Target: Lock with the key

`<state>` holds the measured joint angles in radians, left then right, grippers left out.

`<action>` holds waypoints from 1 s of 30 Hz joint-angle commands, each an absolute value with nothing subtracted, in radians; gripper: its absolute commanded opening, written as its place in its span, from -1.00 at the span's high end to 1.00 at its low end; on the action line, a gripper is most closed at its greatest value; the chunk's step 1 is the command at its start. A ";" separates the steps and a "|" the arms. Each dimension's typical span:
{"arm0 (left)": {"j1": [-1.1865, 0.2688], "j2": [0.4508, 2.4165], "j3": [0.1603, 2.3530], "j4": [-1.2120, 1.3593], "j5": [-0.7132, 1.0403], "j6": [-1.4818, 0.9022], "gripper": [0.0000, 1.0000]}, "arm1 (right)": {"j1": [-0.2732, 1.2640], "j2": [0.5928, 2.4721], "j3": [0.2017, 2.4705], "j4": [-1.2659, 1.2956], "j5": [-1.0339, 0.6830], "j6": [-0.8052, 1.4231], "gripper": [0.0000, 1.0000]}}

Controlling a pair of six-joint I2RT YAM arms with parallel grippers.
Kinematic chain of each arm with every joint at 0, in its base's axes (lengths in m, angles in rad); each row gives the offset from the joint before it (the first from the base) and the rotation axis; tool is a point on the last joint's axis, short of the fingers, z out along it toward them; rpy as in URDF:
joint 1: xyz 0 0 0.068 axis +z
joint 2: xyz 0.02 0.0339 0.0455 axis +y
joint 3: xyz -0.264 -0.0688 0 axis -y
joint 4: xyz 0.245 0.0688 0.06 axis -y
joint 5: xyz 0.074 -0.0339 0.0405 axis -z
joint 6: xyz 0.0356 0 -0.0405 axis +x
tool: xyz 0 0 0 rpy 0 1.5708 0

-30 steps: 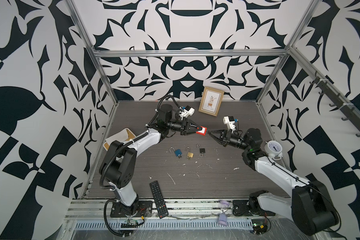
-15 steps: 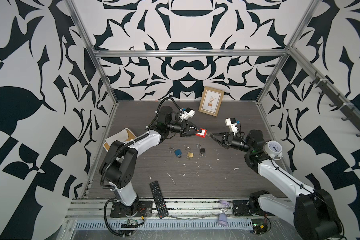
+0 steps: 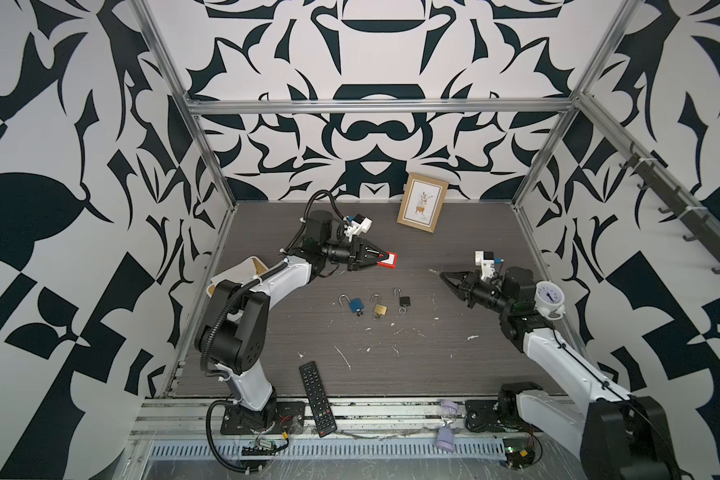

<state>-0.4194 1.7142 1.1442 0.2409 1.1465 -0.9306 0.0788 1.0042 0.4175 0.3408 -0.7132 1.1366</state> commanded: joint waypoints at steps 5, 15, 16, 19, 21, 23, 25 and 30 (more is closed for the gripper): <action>-0.425 1.746 1.178 0.139 1.086 -0.828 1.00 | 0.137 0.908 0.284 0.330 -0.294 1.187 1.00; -0.462 1.757 1.148 0.207 1.086 -0.859 1.00 | 0.276 1.045 0.249 0.415 -0.002 1.218 1.00; -0.464 1.755 1.145 0.210 1.085 -0.861 1.00 | 0.290 1.069 0.248 0.442 0.016 1.220 1.00; -0.466 1.750 1.130 0.232 1.087 -0.874 1.00 | 0.335 1.131 0.249 0.475 0.084 1.244 1.00; -0.466 1.752 1.121 0.246 1.086 -0.881 1.00 | 0.346 1.176 0.245 0.512 0.104 1.261 1.00; -0.467 1.754 1.112 0.269 1.088 -0.892 1.00 | 0.359 1.200 0.229 0.564 0.129 1.275 1.00; -0.468 1.761 1.102 0.301 1.098 -0.909 1.00 | 0.366 1.212 0.232 0.553 0.153 1.280 1.00; -0.475 1.782 1.098 0.331 1.104 -0.925 1.00 | 0.373 1.253 0.214 0.563 0.184 1.286 1.00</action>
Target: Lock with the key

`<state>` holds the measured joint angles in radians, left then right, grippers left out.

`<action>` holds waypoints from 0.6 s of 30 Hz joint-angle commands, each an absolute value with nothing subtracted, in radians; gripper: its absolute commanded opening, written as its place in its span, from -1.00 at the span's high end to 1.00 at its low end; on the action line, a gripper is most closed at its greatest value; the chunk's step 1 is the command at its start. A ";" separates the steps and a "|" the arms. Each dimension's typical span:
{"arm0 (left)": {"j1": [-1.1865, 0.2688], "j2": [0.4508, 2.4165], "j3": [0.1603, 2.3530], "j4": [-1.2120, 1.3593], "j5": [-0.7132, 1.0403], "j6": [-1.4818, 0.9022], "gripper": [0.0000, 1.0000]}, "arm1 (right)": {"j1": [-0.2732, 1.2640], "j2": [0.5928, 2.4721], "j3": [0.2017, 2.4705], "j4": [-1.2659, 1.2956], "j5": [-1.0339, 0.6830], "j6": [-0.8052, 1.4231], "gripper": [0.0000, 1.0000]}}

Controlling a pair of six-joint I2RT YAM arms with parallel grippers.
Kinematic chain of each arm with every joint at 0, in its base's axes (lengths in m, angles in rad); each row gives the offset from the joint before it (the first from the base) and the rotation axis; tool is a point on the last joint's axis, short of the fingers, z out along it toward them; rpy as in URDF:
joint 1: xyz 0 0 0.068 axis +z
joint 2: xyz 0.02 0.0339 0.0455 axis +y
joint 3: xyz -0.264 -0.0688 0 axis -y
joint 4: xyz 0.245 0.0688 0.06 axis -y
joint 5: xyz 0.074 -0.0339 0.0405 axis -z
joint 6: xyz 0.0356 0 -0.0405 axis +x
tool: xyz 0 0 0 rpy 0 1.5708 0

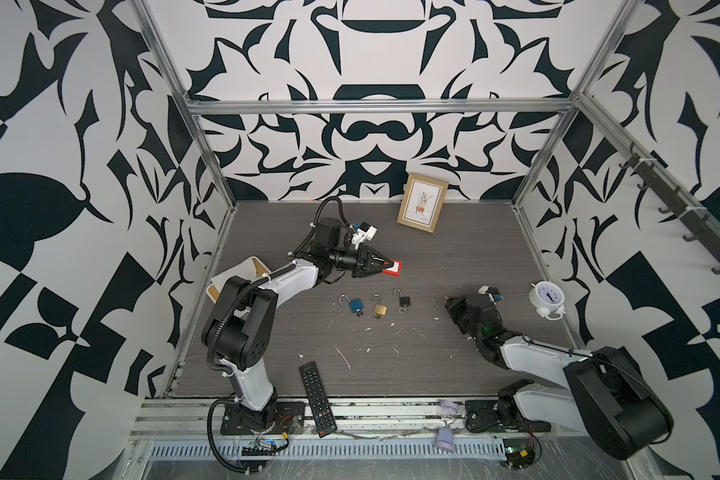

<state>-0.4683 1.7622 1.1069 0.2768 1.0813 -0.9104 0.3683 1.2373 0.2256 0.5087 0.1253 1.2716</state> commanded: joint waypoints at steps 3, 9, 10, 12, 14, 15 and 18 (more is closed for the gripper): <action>-0.480 1.790 1.101 0.338 1.106 -0.928 1.00 | 0.375 1.286 0.212 0.579 0.184 1.294 1.00; -0.493 1.799 1.107 0.351 1.106 -0.933 1.00 | 0.379 1.391 0.208 0.672 0.184 1.318 1.00; -0.494 1.799 1.105 0.351 1.105 -0.933 1.00 | 0.382 1.404 0.208 0.684 0.184 1.325 1.00; -0.496 1.797 1.100 0.353 1.104 -0.935 1.00 | 0.385 1.433 0.211 0.709 0.184 1.338 1.00; -0.497 1.797 1.096 0.354 1.102 -0.935 1.00 | 0.385 1.461 0.219 0.713 0.183 1.350 0.99; -0.497 1.798 1.095 0.356 1.101 -0.935 1.00 | 0.386 1.478 0.220 0.729 0.176 1.355 0.96; -0.498 1.803 1.090 0.360 1.103 -0.936 1.00 | 0.386 1.520 0.218 0.752 0.169 1.379 0.76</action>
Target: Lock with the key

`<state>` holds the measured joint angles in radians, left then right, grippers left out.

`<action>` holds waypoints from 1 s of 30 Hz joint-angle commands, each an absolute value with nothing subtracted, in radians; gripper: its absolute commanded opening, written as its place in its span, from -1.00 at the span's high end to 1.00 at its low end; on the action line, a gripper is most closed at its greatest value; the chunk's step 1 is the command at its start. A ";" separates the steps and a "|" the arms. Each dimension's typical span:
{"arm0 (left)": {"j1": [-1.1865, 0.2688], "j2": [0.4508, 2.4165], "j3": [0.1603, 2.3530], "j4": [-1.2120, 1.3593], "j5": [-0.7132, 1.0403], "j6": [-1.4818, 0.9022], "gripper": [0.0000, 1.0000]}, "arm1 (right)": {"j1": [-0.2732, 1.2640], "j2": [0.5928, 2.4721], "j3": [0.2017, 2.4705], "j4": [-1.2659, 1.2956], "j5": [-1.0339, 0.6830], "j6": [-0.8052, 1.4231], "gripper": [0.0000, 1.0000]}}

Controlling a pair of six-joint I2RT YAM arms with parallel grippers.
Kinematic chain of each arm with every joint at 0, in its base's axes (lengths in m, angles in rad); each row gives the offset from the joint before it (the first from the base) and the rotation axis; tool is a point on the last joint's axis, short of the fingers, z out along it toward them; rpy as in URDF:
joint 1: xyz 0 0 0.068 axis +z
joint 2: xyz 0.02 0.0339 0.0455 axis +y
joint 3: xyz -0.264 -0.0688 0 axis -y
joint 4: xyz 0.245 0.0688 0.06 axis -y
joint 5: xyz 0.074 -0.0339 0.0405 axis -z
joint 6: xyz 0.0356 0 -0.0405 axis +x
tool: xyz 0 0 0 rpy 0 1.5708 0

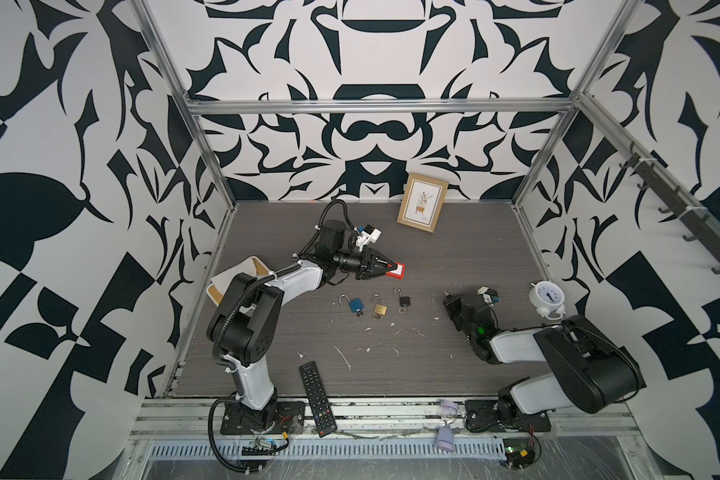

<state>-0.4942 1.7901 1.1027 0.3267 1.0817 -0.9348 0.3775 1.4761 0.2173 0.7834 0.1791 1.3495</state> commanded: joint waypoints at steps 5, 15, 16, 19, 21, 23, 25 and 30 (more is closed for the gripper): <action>-0.498 1.813 1.092 0.364 1.106 -0.940 1.00 | 0.385 1.525 0.209 0.763 0.179 1.382 0.36; -0.498 1.822 1.104 0.332 1.097 -0.921 1.00 | 0.386 1.199 0.270 0.329 0.230 1.301 -0.06; -0.497 1.824 1.105 0.326 1.097 -0.918 1.00 | 0.385 1.154 0.281 0.272 0.232 1.285 -0.07; -0.498 1.825 1.120 0.281 1.101 -0.892 1.00 | 0.385 1.008 0.346 0.073 0.244 1.162 -0.07; -0.501 1.822 1.143 0.196 1.110 -0.833 1.00 | 0.385 0.959 0.440 -0.024 0.130 0.980 -0.10; -0.504 1.816 1.182 0.053 1.110 -0.733 1.00 | 0.392 0.966 0.571 -0.152 -0.007 0.798 -0.14; -0.511 1.810 1.224 -0.089 1.105 -0.621 1.00 | 0.427 0.975 0.711 -0.329 -0.059 0.665 -0.17; -0.516 1.800 1.291 -0.304 1.111 -0.433 1.00 | 0.576 0.974 0.973 -0.636 -0.032 0.359 -0.31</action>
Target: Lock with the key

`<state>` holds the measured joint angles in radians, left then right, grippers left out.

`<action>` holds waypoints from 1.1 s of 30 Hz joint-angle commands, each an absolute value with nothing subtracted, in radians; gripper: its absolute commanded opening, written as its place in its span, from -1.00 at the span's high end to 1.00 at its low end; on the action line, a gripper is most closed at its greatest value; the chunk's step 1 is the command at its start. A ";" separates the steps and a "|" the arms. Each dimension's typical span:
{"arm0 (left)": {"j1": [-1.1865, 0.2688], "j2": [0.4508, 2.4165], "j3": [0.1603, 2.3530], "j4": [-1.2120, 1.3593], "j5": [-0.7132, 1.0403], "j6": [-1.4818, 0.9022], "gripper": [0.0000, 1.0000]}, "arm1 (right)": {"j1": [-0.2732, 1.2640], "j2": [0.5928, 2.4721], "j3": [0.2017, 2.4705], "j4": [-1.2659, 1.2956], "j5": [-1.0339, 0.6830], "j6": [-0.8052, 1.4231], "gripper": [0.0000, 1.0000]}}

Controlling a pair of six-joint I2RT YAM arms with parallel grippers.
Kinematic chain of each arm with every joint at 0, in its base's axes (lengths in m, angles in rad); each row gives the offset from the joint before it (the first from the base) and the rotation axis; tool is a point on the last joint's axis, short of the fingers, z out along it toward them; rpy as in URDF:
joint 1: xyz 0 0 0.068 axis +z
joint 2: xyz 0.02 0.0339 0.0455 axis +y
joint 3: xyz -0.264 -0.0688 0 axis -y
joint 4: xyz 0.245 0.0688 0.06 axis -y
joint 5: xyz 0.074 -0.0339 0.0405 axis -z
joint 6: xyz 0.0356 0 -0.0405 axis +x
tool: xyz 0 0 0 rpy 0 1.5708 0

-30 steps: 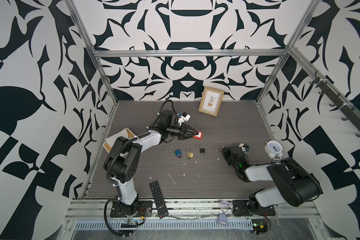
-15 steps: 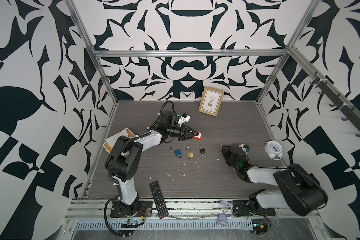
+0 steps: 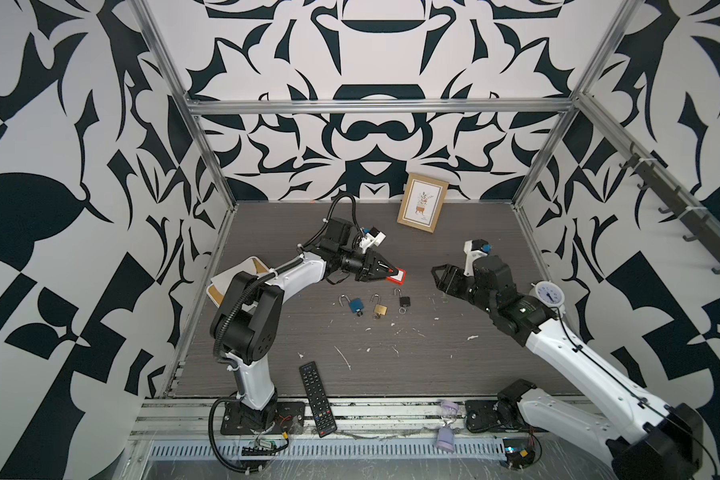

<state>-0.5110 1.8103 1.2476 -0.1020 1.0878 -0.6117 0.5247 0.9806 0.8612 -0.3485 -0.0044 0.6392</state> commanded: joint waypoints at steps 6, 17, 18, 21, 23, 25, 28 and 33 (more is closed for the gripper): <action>-0.526 1.826 1.347 -0.425 1.237 -0.274 1.00 | 0.650 1.028 1.143 -0.813 -0.076 0.117 -0.32; -0.596 1.831 1.353 -0.484 1.238 -0.227 1.00 | 0.761 1.156 1.182 -0.737 -0.028 -0.066 -0.43; -0.600 1.834 1.353 -0.486 1.237 -0.227 1.00 | 0.769 1.173 1.189 -0.732 -0.023 -0.081 -0.48; -0.604 1.838 1.353 -0.490 1.238 -0.226 1.00 | 0.785 1.219 1.216 -0.737 -0.003 -0.112 -0.51; -0.604 1.838 1.353 -0.492 1.238 -0.228 1.00 | 0.797 1.243 1.236 -0.743 -0.007 -0.126 -0.51; -0.606 1.838 1.354 -0.492 1.238 -0.229 1.00 | 0.802 1.264 1.249 -0.751 -0.009 -0.130 -0.50; -0.606 1.836 1.355 -0.492 1.241 -0.230 1.00 | 0.807 1.290 1.264 -0.765 -0.004 -0.127 -0.47; -0.607 1.832 1.348 -0.488 1.235 -0.233 1.00 | 0.811 1.294 1.254 -0.738 0.004 -0.113 -0.44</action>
<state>-0.6044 1.8290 1.3293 -0.4618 1.2030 -0.2569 0.8055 1.3079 1.2247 -0.7647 -0.0135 -0.1101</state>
